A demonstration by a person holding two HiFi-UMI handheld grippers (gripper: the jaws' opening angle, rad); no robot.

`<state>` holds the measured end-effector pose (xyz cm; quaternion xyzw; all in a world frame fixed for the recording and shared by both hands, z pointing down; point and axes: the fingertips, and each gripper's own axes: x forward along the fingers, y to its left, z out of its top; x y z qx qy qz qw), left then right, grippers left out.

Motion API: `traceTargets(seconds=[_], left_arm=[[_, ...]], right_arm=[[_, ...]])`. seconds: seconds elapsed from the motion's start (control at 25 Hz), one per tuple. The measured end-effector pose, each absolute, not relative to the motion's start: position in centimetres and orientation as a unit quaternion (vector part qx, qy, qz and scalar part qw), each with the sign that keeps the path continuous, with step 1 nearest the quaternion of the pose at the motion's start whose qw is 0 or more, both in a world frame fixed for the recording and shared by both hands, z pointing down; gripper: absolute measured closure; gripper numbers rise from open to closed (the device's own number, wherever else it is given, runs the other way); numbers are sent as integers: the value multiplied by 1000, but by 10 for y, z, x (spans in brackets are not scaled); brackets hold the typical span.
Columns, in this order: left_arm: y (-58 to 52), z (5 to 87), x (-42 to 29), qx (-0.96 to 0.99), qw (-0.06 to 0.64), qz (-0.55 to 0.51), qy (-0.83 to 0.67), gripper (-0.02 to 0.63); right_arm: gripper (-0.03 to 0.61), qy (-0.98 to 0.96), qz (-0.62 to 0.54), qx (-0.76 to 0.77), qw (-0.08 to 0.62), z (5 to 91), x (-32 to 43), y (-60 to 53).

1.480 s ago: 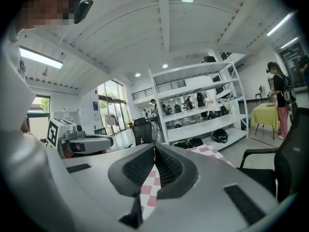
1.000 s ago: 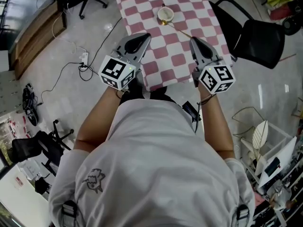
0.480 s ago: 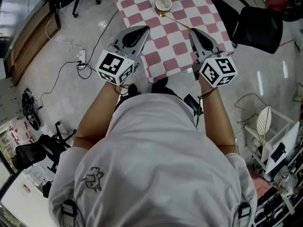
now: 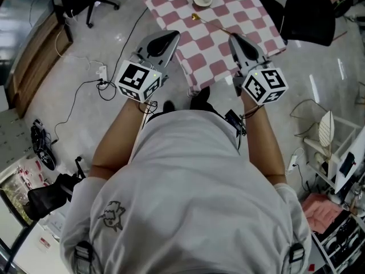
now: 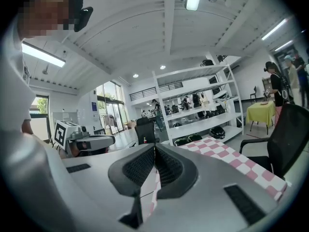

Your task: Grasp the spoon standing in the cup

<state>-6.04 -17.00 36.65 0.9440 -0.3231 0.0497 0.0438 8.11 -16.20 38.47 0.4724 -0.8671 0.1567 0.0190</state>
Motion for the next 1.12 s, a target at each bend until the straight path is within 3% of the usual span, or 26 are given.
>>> traceTargets(seconds=[0.52,1.12], left_arm=[[-82,370,-120,964,54,46,-256,600],[-27,370,-103,959,65,26,-273,600]], right_arm=[[546,-846,150,511,16,372,6,-62],[546,-860,138,491,34,362,25,2]])
